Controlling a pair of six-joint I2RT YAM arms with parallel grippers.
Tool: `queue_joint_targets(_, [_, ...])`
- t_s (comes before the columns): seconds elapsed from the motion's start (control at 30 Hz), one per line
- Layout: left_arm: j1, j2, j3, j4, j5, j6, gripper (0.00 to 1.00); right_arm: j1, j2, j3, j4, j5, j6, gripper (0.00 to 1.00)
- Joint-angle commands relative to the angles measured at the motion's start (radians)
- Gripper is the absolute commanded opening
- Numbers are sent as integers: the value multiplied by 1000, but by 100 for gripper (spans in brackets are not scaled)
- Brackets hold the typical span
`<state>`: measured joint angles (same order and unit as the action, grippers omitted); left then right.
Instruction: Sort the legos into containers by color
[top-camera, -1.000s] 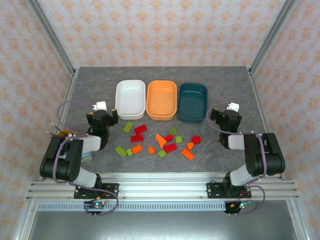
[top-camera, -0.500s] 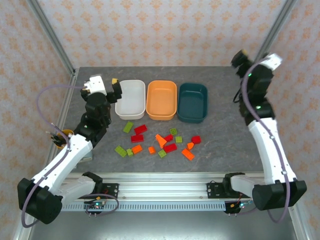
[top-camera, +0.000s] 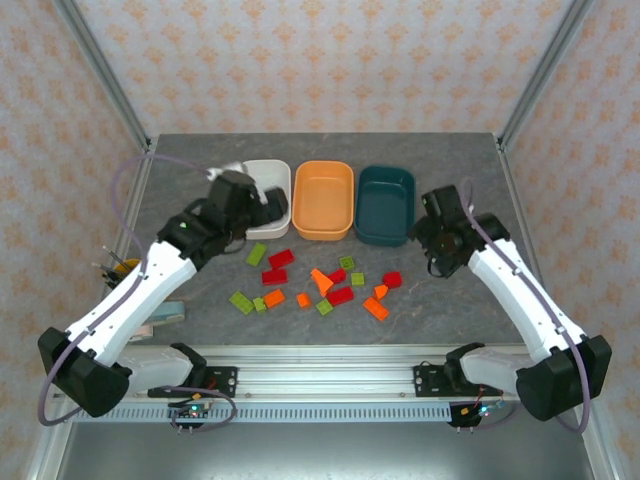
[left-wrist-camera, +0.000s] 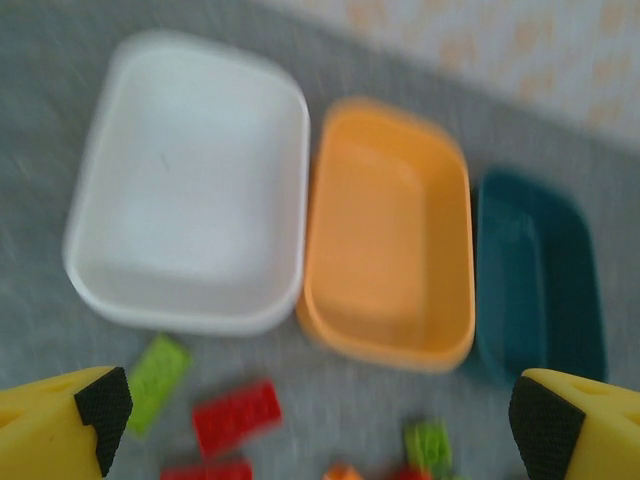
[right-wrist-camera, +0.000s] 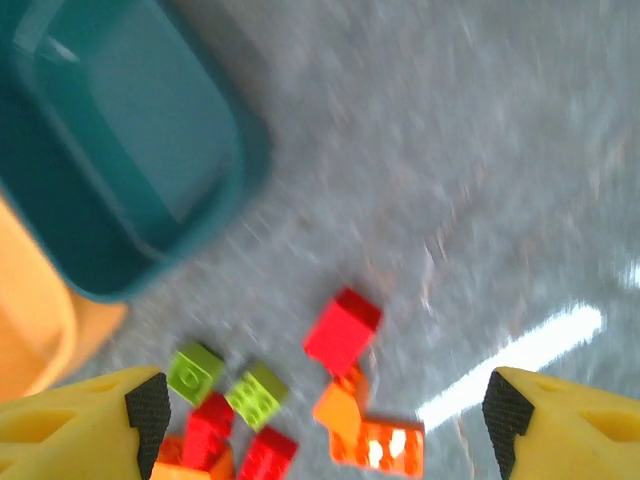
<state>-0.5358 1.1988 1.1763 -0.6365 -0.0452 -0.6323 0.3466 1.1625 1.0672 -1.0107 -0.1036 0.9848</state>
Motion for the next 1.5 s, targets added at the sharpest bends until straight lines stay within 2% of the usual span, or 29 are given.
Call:
queue_joint_targets(0.0, [-91, -57, -51, -76, 90, -16, 99, 0, -11, -70, 16, -124, 191, 83])
queue_joint_targets(0.3, [-293, -117, -185, 23, 74, -90, 97, -1, 143, -243, 245, -318, 344, 83])
queue_joint_targets(0.63, [-381, -113, -193, 88, 43, -95, 100, -6, 293, -241, 367, -357, 341, 80])
queue_joint_targets(0.77, [-393, -106, -179, 85, 30, -93, 100, -9, 339, -235, 391, -363, 346, 74])
queue_joint_targets(1.1, [-405, -105, -161, 77, 12, -101, 100, -11, 370, -198, 364, -314, 332, 42])
queue_joint_targets(1.2, [-404, -112, -144, 66, -9, -114, 100, -5, 301, -135, 249, -229, 275, 40])
queue_joint_targets(1.33, [-394, -99, -77, 48, -43, -121, 100, 11, 225, 20, 136, -99, 120, 40])
queue_joint_targets(1.47, [-312, -47, -10, 42, 5, -148, 100, 11, 333, 205, 107, -71, -32, 40])
